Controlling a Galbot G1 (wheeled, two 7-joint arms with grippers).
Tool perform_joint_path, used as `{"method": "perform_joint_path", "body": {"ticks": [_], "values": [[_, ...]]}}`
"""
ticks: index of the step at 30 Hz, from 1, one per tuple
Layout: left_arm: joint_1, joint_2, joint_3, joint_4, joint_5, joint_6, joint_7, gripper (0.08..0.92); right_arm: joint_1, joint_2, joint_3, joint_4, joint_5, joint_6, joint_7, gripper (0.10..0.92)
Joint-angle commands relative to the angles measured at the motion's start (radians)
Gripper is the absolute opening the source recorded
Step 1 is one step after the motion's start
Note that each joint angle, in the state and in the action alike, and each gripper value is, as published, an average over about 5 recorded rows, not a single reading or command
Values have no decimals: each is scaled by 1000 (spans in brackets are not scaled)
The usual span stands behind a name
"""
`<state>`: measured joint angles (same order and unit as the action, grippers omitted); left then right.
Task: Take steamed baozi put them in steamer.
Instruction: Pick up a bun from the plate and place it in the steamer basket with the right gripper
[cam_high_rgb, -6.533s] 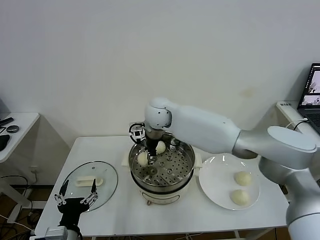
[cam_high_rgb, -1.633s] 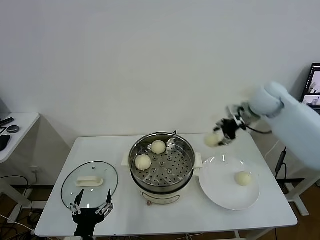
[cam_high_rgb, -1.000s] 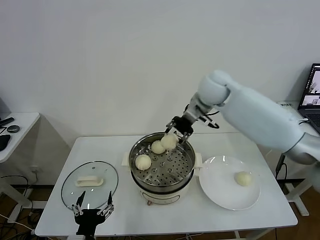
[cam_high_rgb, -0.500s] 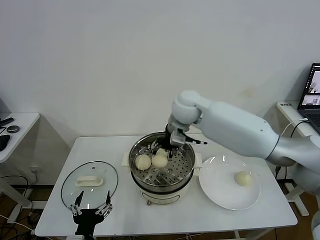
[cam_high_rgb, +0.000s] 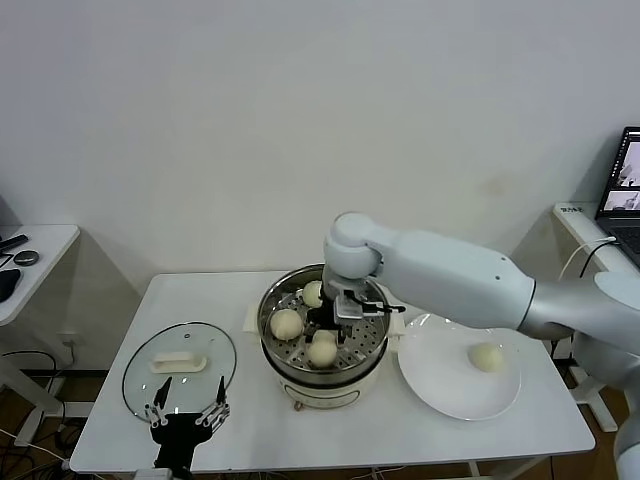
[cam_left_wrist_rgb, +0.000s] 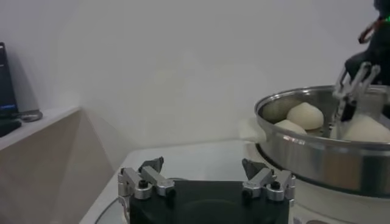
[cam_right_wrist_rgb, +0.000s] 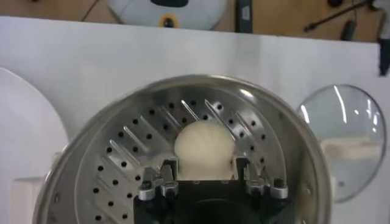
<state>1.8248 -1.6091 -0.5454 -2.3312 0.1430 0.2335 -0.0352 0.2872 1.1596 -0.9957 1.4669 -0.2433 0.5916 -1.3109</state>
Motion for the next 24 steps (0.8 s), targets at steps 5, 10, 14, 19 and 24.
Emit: {"method": "perform_joint_path", "body": {"ticks": [5, 10, 14, 19, 24], "values": [[0, -1, 10, -7, -2, -1, 0, 823, 18, 9, -36, 1, 28, -26, 48, 674], [-4, -1, 11, -6, -2, -1, 0, 823, 46, -24, 0, 14, 90, -78, 36, 799], [3, 0, 13, -18, -3, 1, 3, 823, 74, -110, 94, 45, 198, -194, 21, 821], [21, 3, 11, -33, -2, 3, 9, 823, 80, -316, 214, 80, 472, -596, 41, 823], [61, 9, -7, -48, 3, 1, 0, 823, 56, -497, 304, 21, 504, -860, 38, 823]]}}
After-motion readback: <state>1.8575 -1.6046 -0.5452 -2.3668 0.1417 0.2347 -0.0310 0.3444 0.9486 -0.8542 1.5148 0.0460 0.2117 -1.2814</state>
